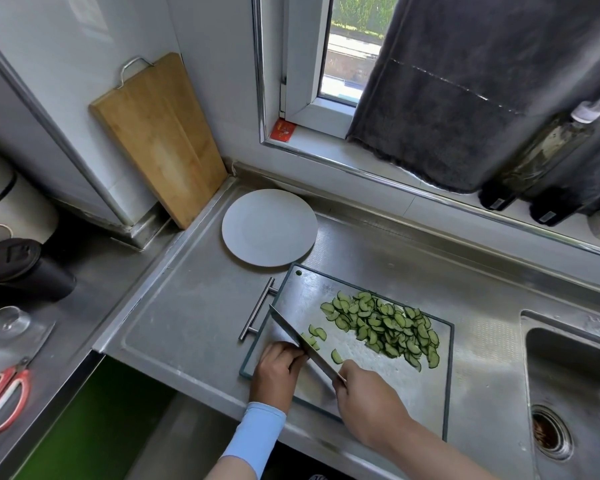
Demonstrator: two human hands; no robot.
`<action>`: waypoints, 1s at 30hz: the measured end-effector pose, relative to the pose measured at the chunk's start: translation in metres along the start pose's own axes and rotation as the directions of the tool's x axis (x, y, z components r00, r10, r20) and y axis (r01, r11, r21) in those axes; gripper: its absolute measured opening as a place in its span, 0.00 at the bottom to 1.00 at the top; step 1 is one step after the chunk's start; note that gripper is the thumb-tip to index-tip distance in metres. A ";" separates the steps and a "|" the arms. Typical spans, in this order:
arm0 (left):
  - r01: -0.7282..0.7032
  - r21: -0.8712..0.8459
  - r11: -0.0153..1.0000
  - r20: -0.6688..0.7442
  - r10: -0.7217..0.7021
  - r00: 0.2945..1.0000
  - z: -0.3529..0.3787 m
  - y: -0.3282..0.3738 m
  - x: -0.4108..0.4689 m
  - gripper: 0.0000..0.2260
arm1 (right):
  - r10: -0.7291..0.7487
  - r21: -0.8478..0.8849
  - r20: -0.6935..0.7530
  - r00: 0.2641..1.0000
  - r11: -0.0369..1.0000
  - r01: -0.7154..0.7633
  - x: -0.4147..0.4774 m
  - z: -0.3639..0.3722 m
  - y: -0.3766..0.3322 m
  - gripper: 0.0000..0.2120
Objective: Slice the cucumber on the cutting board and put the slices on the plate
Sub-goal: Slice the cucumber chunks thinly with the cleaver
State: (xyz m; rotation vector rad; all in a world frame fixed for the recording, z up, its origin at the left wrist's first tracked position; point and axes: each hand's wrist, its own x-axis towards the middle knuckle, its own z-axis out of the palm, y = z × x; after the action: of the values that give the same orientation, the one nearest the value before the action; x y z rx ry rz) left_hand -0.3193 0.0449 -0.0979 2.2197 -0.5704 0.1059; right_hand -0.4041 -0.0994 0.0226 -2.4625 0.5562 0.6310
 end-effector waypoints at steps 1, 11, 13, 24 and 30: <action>-0.001 0.001 1.000 0.001 0.001 1.000 0.000 0.000 0.000 0.07 | 0.001 -0.003 0.003 1.000 1.000 -0.001 0.000 0.000 0.001 0.03; -0.010 -0.003 1.000 0.028 0.010 1.000 0.000 -0.003 0.001 0.07 | 0.031 0.024 0.035 0.999 0.999 -0.032 0.013 0.004 -0.009 0.05; -0.010 -0.003 1.000 0.036 0.010 0.999 0.000 -0.003 0.001 0.08 | 0.042 0.040 0.038 0.998 0.998 -0.044 0.020 0.005 -0.013 0.05; -0.028 0.002 1.000 0.023 0.028 0.999 -0.002 -0.001 -0.002 0.06 | 0.019 0.046 0.010 1.000 0.999 -0.020 0.022 0.004 -0.016 0.05; -0.016 -0.025 1.000 -0.006 0.016 1.000 -0.003 0.000 -0.001 0.07 | 0.011 0.059 -0.011 1.000 0.998 -0.010 0.004 0.001 -0.007 0.06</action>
State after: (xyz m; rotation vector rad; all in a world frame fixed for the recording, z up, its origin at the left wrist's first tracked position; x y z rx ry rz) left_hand -0.3204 0.0474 -0.0965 2.1897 -0.5834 0.1132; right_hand -0.3973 -0.0950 0.0224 -2.4109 0.5838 0.5973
